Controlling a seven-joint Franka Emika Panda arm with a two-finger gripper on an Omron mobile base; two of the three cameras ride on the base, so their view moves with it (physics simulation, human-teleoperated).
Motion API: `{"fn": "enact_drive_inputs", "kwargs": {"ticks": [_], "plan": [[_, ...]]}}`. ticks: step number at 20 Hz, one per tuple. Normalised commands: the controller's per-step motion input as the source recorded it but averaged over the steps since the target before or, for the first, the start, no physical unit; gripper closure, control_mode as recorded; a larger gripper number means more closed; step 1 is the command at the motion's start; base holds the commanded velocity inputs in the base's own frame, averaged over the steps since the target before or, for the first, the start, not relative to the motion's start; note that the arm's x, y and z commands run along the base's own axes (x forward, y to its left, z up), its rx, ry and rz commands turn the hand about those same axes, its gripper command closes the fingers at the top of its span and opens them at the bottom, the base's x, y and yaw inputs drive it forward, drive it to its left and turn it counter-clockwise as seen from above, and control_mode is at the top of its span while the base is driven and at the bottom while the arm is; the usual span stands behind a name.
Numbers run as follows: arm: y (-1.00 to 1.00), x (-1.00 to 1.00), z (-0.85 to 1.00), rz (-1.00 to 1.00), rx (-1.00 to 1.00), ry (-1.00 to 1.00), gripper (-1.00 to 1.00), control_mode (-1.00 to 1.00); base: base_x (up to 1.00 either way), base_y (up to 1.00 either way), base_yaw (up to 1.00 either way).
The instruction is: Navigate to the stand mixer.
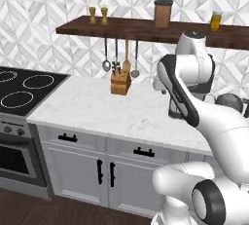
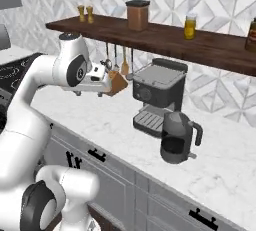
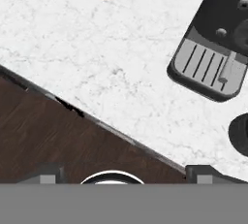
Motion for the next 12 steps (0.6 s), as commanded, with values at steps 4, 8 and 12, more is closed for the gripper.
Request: {"fn": "enact_drive_inputs", "kwargs": {"ticks": [4,8,12], "plan": [[0.0,0.0,0.0,0.0,0.0,0.0,-1.0,1.0,0.18,0.67,0.68],[0.0,0.0,0.0,0.0,0.0,0.0,-1.0,1.0,0.15,0.67,0.68],[0.0,0.0,0.0,0.0,0.0,0.0,-1.0,1.0,0.29,0.59,0.67]]}}
